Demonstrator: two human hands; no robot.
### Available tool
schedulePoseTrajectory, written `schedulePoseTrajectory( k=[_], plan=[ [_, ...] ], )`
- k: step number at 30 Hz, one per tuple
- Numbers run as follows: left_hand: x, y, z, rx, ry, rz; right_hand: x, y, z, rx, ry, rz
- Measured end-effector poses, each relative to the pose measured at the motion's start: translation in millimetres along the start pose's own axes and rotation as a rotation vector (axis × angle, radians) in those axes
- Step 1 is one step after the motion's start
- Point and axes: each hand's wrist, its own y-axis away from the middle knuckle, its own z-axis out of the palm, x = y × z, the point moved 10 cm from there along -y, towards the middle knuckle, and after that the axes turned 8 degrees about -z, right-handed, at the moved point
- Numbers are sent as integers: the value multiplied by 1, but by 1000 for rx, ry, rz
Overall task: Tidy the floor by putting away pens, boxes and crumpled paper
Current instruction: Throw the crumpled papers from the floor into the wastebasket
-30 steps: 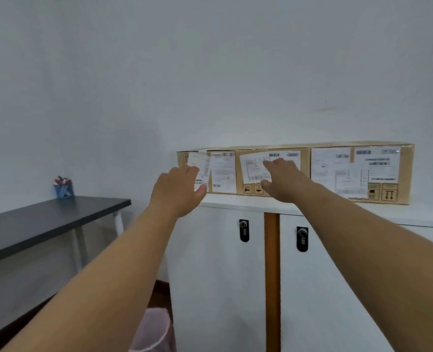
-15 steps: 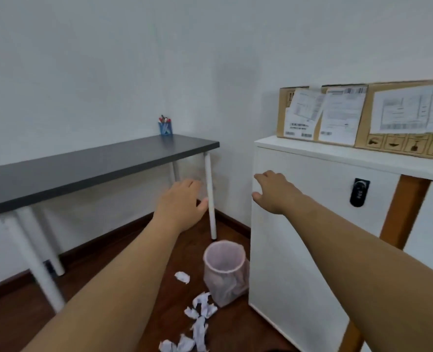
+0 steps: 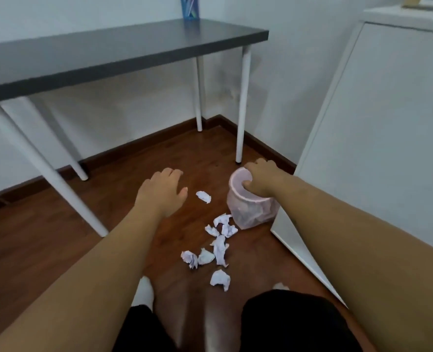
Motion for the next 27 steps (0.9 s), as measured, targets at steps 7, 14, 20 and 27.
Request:
schedulePoseTrajectory(
  k=[7,14,20,27],
  plan=[
    [17,-20,56,-106,-2,65,31,-18,67,-62,-127,122],
    [48,-40,97,-194,20,122,48,-22,111,-25,-271,147],
    [56,-30,139,-294,-36,174,53,-16,149,57,-496,201],
    [50,-50,200,-389,-2,197,56,-36,203,66,-570,294]
  ],
)
